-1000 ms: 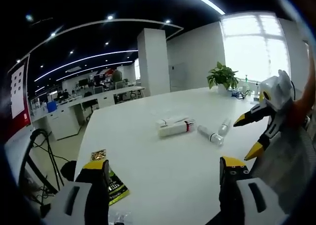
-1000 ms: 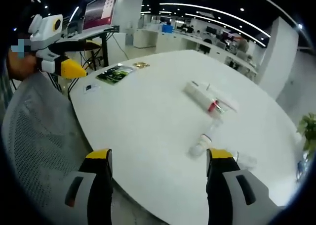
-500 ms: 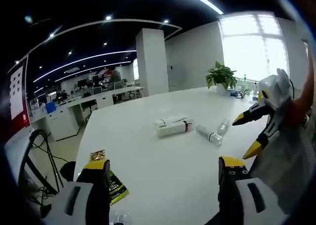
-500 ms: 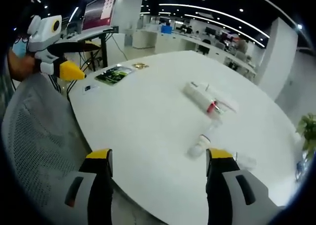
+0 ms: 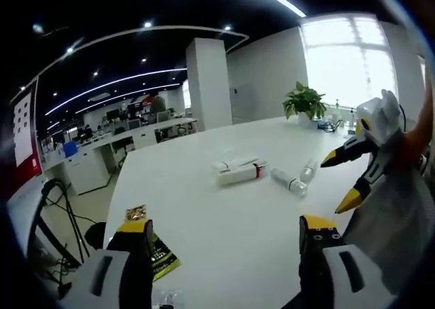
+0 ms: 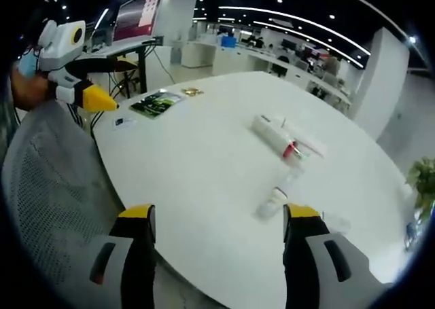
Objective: Arrange the skincare products in the storage area until every visible bottle or jar stands upright without overlapping.
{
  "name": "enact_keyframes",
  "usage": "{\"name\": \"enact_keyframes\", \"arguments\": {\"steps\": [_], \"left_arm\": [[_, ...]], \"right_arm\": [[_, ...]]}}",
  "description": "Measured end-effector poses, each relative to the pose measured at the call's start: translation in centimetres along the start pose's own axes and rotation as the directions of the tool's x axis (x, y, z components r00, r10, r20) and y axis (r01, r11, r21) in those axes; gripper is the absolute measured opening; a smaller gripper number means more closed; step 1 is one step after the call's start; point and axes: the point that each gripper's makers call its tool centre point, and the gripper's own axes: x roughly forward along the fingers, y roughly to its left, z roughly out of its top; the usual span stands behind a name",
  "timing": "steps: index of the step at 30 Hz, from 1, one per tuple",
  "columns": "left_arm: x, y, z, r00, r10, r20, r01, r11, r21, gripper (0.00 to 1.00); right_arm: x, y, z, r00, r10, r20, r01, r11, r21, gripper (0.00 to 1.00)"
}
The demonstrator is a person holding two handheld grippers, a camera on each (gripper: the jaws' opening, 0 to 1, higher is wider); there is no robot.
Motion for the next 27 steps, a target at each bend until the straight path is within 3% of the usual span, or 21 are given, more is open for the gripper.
{"name": "enact_keyframes", "arguments": {"steps": [27], "left_arm": [[0.10, -0.41, -0.30, 1.000, -0.003, -0.018, 0.004, 1.000, 0.019, 0.88]], "right_arm": [[-0.07, -0.56, -0.93, 0.999, -0.024, -0.041, 0.023, 0.999, -0.033, 0.69]]}}
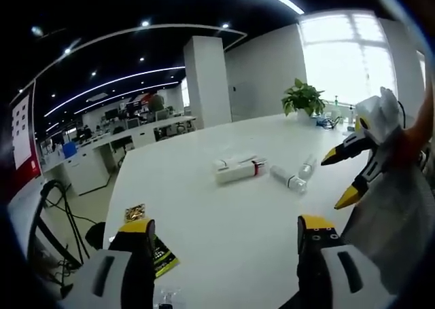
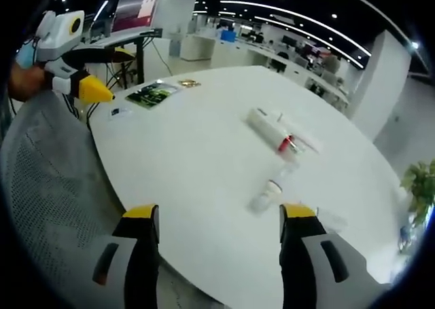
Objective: Arrange the skincare products in the storage area until every visible bottle or jar stands upright without overlapping.
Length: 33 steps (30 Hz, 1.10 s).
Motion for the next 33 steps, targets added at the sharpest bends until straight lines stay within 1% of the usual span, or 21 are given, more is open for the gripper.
{"name": "enact_keyframes", "arguments": {"steps": [3, 6, 11, 12, 13, 14, 15, 16, 19, 20, 21, 22, 24, 25, 27, 28, 29, 30, 31, 32, 33], "left_arm": [[0.0, 0.1, 0.0, 1.000, 0.000, 0.000, 0.000, 1.000, 0.000, 0.88], [0.0, 0.2, -0.1, 1.000, 0.002, -0.001, -0.002, 1.000, -0.001, 0.88], [0.0, 0.3, -0.4, 1.000, 0.001, -0.014, -0.001, 1.000, -0.005, 0.87], [0.0, 0.3, -0.5, 1.000, 0.003, -0.018, -0.003, 1.000, -0.004, 0.87], [0.0, 0.4, -0.5, 1.000, 0.005, -0.020, -0.005, 1.000, -0.008, 0.87], [0.0, 0.4, -0.6, 1.000, 0.005, -0.021, -0.005, 1.000, -0.012, 0.87], [0.1, 0.4, -0.7, 1.000, 0.007, -0.026, -0.008, 1.000, -0.012, 0.87], [0.1, 0.5, -0.8, 0.999, 0.007, -0.034, -0.008, 1.000, -0.010, 0.87], [0.2, 0.5, -1.1, 0.999, 0.005, -0.050, -0.006, 1.000, -0.016, 0.86], [0.3, 0.4, -1.2, 0.999, 0.004, -0.054, -0.005, 1.000, -0.015, 0.86], [0.3, 0.5, -1.5, 0.998, 0.006, -0.067, -0.007, 1.000, -0.015, 0.86], [0.4, 0.5, -1.7, 0.997, 0.007, -0.076, -0.008, 1.000, -0.016, 0.86], [0.5, 0.4, -2.0, 0.996, 0.006, -0.091, -0.007, 1.000, -0.013, 0.86], [0.5, 0.4, -2.1, 0.995, 0.005, -0.097, -0.006, 1.000, -0.011, 0.86], [0.5, 0.4, -2.5, 0.993, 0.004, -0.115, -0.005, 1.000, -0.006, 0.85], [0.6, 0.4, -2.5, 0.993, 0.005, -0.117, -0.005, 1.000, -0.003, 0.85], [0.5, 0.4, -2.5, 0.993, 0.007, -0.119, -0.007, 1.000, -0.001, 0.85], [0.5, 0.4, -2.5, 0.993, 0.007, -0.119, -0.007, 1.000, 0.000, 0.85], [0.5, 0.5, -2.6, 0.993, 0.011, -0.120, -0.011, 1.000, 0.000, 0.85], [0.5, 0.5, -2.6, 0.993, 0.012, -0.121, -0.013, 1.000, 0.000, 0.85], [0.5, 0.6, -2.6, 0.992, 0.017, -0.121, -0.017, 1.000, 0.002, 0.85]], "right_arm": [[-0.1, 0.1, 0.3, 1.000, -0.003, 0.011, 0.003, 1.000, -0.012, 0.69], [0.0, 0.0, 0.2, 1.000, -0.006, 0.006, 0.006, 1.000, -0.003, 0.69], [0.0, -0.2, 0.4, 1.000, 0.013, 0.007, -0.014, 0.998, 0.065, 0.69], [-0.1, -0.4, 0.7, 1.000, 0.014, 0.022, -0.016, 0.996, 0.083, 0.70], [-0.2, -0.8, 1.4, 0.998, 0.012, 0.054, -0.018, 0.993, 0.119, 0.70], [-0.4, -1.3, 1.6, 0.998, 0.004, 0.065, -0.013, 0.990, 0.141, 0.70], [-0.5, -2.0, 1.7, 0.999, -0.001, 0.054, -0.006, 0.989, 0.148, 0.70], [-0.5, -2.5, 1.9, 0.998, -0.002, 0.057, -0.005, 0.991, 0.131, 0.71], [-0.1, -5.0, 3.6, 0.997, -0.001, 0.079, -0.003, 0.999, 0.055, 0.71], [0.2, -6.5, 4.4, 0.996, -0.003, 0.093, 0.000, 0.999, 0.036, 0.71], [0.4, -7.5, 5.0, 0.995, -0.006, 0.100, 0.003, 1.000, 0.030, 0.70], [0.9, -9.1, 5.9, 0.994, -0.006, 0.111, 0.003, 1.000, 0.030, 0.70], [1.6, -11.1, 7.0, 0.993, -0.003, 0.121, 0.002, 1.000, 0.015, 0.70], [2.3, -12.4, 7.8, 0.992, 0.007, 0.127, -0.005, 1.000, -0.015, 0.70], [3.4, -13.9, 8.7, 0.993, 0.029, 0.113, -0.023, 0.998, -0.056, 0.69], [4.3, -14.9, 9.3, 0.992, 0.050, 0.114, -0.041, 0.996, -0.082, 0.69], [4.9, -15.1, 9.6, 0.991, 0.086, 0.103, -0.077, 0.993, -0.091, 0.69], [5.7, -16.1, 10.0, 0.991, 0.097, 0.091, -0.088, 0.991, -0.101, 0.69], [6.3, -16.4, 10.3, 0.989, 0.124, 0.083, -0.112, 0.985, -0.131, 0.68], [6.8, -16.7, 10.5, 0.988, 0.138, 0.069, -0.127, 0.981, -0.145, 0.67], [7.6, -17.8, 11.0, 0.989, 0.132, 0.068, -0.118, 0.975, -0.187, 0.65]]}}
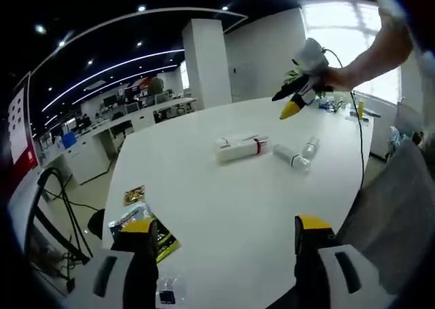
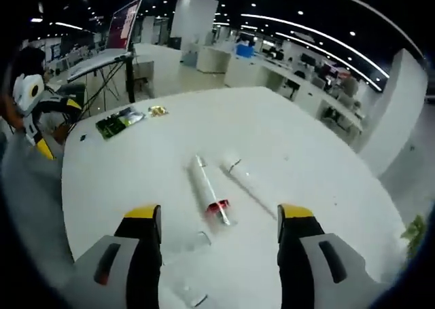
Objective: Arrange the skincare products in the storage area until every visible bottle or jar stands upright without overlapping.
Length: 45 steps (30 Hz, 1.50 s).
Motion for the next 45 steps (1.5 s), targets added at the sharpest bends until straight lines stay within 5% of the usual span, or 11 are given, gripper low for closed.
{"name": "enact_keyframes", "arguments": {"steps": [5, 16, 26, 34, 41, 45], "left_arm": [[0.0, 0.2, -0.2, 1.000, 0.011, -0.010, -0.011, 1.000, 0.002, 0.84], [0.1, 0.7, -0.9, 0.999, 0.027, -0.046, -0.027, 1.000, -0.001, 0.83], [0.2, 0.8, -1.6, 0.997, 0.028, -0.072, -0.029, 0.999, -0.020, 0.80], [0.2, 0.9, -2.5, 0.995, 0.026, -0.101, -0.029, 0.999, -0.029, 0.78], [0.2, 1.4, -2.8, 0.994, 0.024, -0.111, -0.029, 0.999, -0.037, 0.77], [0.2, 1.2, -3.2, 0.992, 0.019, -0.126, -0.023, 0.999, -0.034, 0.77]], "right_arm": [[3.2, -1.7, -0.5, 0.992, 0.108, -0.072, -0.109, 0.994, -0.003, 0.65], [8.9, -3.8, -1.4, 0.962, 0.182, -0.202, -0.211, 0.968, -0.133, 0.59], [13.3, -5.1, -0.8, 0.934, 0.239, -0.265, -0.278, 0.953, -0.121, 0.52], [15.6, -5.3, -2.9, 0.884, 0.277, -0.377, -0.349, 0.927, -0.137, 0.49], [17.0, -5.2, -3.8, 0.857, 0.288, -0.427, -0.381, 0.912, -0.150, 0.46], [17.6, -5.0, -4.4, 0.827, 0.301, -0.475, -0.428, 0.884, -0.186, 0.41]]}}
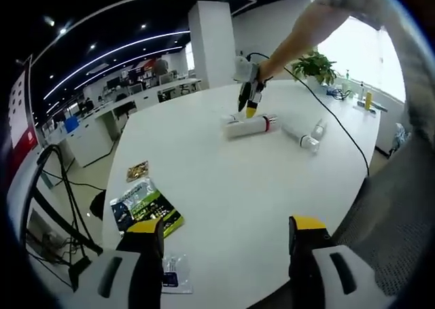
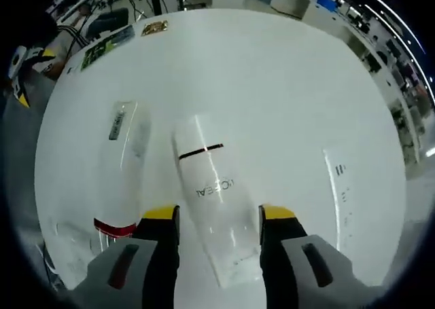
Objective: Arrange the skincare products in the storage area until every visible bottle or jar stands upright without overlapping.
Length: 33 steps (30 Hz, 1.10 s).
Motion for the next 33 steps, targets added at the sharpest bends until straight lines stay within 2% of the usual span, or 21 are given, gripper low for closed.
{"name": "enact_keyframes", "arguments": {"steps": [2, 3, 4, 6, 7, 8, 11, 15, 20, 25, 28, 33], "left_arm": [[0.0, 0.0, -0.2, 1.000, -0.001, -0.007, 0.001, 1.000, 0.001, 0.76], [0.0, 0.1, -0.3, 1.000, -0.001, -0.010, 0.001, 1.000, 0.000, 0.76], [0.0, 0.1, -0.4, 1.000, 0.001, -0.014, -0.001, 1.000, -0.001, 0.76], [0.0, 0.1, -0.4, 1.000, 0.001, -0.017, -0.001, 1.000, -0.003, 0.76], [0.1, 0.1, -0.5, 1.000, 0.000, -0.019, 0.000, 1.000, -0.003, 0.76], [0.1, 0.1, -0.6, 1.000, -0.003, -0.025, 0.003, 1.000, -0.002, 0.76], [0.1, -0.1, -0.7, 1.000, -0.009, -0.030, 0.009, 1.000, 0.001, 0.75], [0.2, -0.4, -1.0, 0.999, -0.022, -0.047, 0.022, 1.000, 0.003, 0.74], [0.2, -0.3, -1.2, 0.998, -0.023, -0.055, 0.023, 1.000, 0.005, 0.74], [0.2, -0.2, -1.3, 0.998, -0.019, -0.062, 0.020, 1.000, 0.005, 0.73], [0.3, -0.3, -1.6, 0.997, -0.023, -0.078, 0.024, 1.000, 0.004, 0.73], [0.3, -0.2, -1.5, 0.997, -0.018, -0.072, 0.018, 1.000, 0.001, 0.72]], "right_arm": [[0.4, 0.3, -0.7, 0.999, 0.014, -0.051, -0.015, 1.000, -0.015, 0.35], [0.3, 0.1, 0.1, 1.000, 0.009, -0.012, -0.009, 1.000, -0.007, 0.33], [0.4, 0.2, 0.0, 0.999, 0.036, -0.023, -0.035, 0.998, 0.047, 0.33], [0.6, -0.1, -0.2, 0.996, 0.064, -0.057, -0.061, 0.996, 0.059, 0.33], [0.7, -0.1, -0.4, 0.994, 0.072, -0.080, -0.065, 0.995, 0.078, 0.33], [0.8, -0.3, -0.5, 0.991, 0.069, -0.117, -0.066, 0.997, 0.031, 0.33], [0.9, 0.0, -0.3, 0.979, 0.071, -0.190, -0.072, 0.997, 0.002, 0.32], [0.7, 0.4, -0.1, 0.959, 0.072, -0.274, -0.066, 0.997, 0.032, 0.32], [0.8, 0.2, -0.1, 0.950, 0.104, -0.294, -0.103, 0.995, 0.019, 0.29], [0.6, 0.2, -0.1, 0.959, 0.089, -0.270, -0.083, 0.996, 0.033, 0.26], [0.6, 0.2, -0.1, 0.960, 0.077, -0.270, -0.070, 0.997, 0.034, 0.24], [0.5, 0.8, 0.0, 0.959, 0.055, -0.279, -0.055, 0.998, 0.006, 0.20]]}}
